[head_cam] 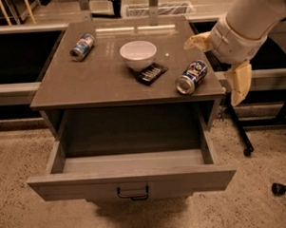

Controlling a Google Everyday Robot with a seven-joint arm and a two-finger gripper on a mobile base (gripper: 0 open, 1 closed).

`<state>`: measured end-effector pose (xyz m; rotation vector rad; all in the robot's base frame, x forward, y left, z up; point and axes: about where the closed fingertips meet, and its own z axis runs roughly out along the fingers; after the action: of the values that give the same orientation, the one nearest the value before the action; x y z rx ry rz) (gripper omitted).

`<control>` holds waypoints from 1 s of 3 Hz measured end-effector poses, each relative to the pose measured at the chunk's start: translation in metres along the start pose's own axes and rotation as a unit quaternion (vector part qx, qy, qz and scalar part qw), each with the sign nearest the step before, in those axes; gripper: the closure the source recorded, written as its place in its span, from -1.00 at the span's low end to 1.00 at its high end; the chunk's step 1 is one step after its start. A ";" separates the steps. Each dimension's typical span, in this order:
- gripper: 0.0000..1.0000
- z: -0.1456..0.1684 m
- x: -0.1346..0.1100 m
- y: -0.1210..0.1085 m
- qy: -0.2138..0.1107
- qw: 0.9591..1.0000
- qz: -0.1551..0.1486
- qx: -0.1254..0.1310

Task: Place pepsi can into top drawer

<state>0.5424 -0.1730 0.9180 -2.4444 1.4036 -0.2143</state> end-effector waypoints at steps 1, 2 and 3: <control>-1.00 0.038 0.014 -0.020 0.013 0.996 -0.091 0.000; -0.98 0.074 0.029 -0.043 0.017 0.986 -0.167 -0.020; -0.52 0.095 0.042 -0.051 0.031 0.979 -0.195 -0.044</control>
Offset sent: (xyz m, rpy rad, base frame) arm 0.1014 0.0114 -0.0704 -0.1941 -0.0530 0.4301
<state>0.6322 -0.1669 0.8446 -2.7905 0.9587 -0.3240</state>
